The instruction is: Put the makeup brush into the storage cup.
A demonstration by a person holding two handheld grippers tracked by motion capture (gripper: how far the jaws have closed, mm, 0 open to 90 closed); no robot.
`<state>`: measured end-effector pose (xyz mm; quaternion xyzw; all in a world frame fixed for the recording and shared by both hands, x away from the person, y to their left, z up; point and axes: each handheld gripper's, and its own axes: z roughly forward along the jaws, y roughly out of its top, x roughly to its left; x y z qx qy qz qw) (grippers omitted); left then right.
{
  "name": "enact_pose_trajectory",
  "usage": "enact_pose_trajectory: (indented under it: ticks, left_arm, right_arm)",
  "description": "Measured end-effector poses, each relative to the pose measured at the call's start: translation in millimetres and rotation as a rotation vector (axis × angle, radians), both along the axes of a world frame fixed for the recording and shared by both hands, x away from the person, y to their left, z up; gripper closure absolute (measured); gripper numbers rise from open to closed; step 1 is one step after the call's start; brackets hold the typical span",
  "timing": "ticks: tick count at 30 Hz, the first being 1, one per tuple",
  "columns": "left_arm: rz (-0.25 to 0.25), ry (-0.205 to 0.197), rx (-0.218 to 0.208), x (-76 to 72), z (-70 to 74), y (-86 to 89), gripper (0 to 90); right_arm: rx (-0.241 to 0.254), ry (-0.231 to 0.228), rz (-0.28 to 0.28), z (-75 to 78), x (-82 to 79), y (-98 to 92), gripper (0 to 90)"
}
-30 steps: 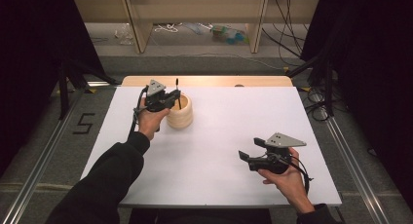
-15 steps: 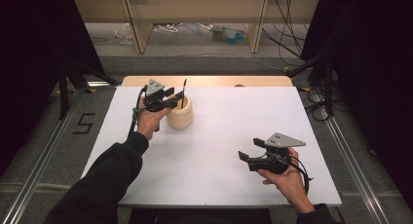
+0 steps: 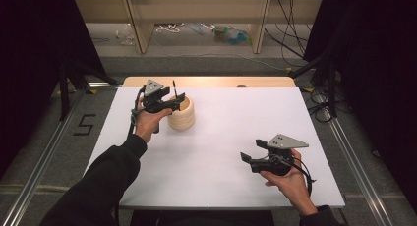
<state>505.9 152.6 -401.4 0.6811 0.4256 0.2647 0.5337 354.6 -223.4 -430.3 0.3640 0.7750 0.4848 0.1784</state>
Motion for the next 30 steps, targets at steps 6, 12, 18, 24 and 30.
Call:
enact_pose_trajectory:
  ticks: [6, 12, 18, 24, 30]
  left_arm:
    - [-0.004, 0.01, -0.007, -2.5, 2.0, 0.1, 25.4]
    - [-0.016, 0.01, -0.012, -5.9, 4.8, -0.3, 23.3]
    - [-0.021, 0.013, -0.019, -8.3, 6.6, 0.6, 22.4]
    - [-0.026, 0.018, -0.02, -11.5, 7.5, 3.4, 19.3]
    - [-0.032, 0.02, -0.027, -17.5, 6.1, 7.0, 18.0]
  right_arm:
    - [0.0, 0.001, 0.0, 0.0, -0.1, 0.1, 25.2]
    - [0.002, 0.001, 0.001, -0.2, 0.0, 0.2, 25.2]
    - [0.002, -0.002, 0.0, 0.0, 0.1, 0.1, 25.2]
    - [0.005, -0.002, 0.001, 0.4, -0.2, 0.0, 25.2]
    - [0.005, -0.001, -0.002, 0.7, -0.3, -0.3, 25.0]
